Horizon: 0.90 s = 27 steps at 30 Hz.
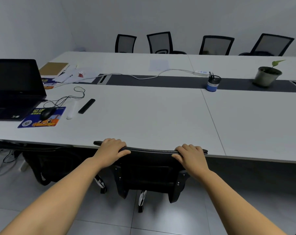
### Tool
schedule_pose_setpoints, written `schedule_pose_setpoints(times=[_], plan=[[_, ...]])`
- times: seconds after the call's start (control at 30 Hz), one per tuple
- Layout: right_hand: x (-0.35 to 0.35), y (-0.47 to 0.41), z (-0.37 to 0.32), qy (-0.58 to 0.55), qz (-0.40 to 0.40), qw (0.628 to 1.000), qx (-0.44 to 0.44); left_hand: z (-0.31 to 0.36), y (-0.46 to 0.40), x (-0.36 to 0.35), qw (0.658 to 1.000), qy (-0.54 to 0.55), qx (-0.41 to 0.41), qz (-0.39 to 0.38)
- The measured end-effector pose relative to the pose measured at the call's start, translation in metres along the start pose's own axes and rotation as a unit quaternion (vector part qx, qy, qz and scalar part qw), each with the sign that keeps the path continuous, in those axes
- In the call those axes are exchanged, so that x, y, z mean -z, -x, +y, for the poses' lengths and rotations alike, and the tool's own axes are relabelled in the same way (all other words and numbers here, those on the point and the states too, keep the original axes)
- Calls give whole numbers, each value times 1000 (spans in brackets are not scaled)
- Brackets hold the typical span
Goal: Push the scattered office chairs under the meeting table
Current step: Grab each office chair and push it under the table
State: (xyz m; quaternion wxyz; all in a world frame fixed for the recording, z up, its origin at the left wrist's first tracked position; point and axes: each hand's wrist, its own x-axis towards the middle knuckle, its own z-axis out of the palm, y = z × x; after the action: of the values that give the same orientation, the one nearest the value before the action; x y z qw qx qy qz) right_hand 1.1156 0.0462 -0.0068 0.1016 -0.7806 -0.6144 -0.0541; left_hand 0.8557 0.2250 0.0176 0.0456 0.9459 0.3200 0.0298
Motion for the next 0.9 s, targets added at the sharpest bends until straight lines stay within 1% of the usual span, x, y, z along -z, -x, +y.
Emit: schedule_pose_setpoints(times=[0.2,0.37,0.43,0.47,0.5,0.57,0.63,0.7,0.8,0.9], plan=[[10,0,-2,-3,-60,998,-12,0,5,2,999,-14,3,-29],[22,3,-6,-43,-138,989,-28,7,14,12,993,-52,5,-102],[30,10,-7,-73,-131,989,-16,10,20,17,992,-83,-10,-95],[36,17,-10,-97,-118,988,-13,12,25,19,994,-87,-20,-69],[43,26,-14,-125,-106,986,-16,16,33,21,997,-70,-29,-29],[56,49,-25,-174,-89,980,-33,29,54,24,998,15,-30,52],[62,77,-38,-192,-84,976,-55,44,81,21,990,106,-29,92],[63,107,-51,-221,-62,969,-89,58,111,13,976,192,-7,102],[59,149,-71,-273,-21,950,-149,77,151,0,945,309,46,96],[56,187,-91,-315,-15,926,-208,92,181,-8,918,380,79,75]])
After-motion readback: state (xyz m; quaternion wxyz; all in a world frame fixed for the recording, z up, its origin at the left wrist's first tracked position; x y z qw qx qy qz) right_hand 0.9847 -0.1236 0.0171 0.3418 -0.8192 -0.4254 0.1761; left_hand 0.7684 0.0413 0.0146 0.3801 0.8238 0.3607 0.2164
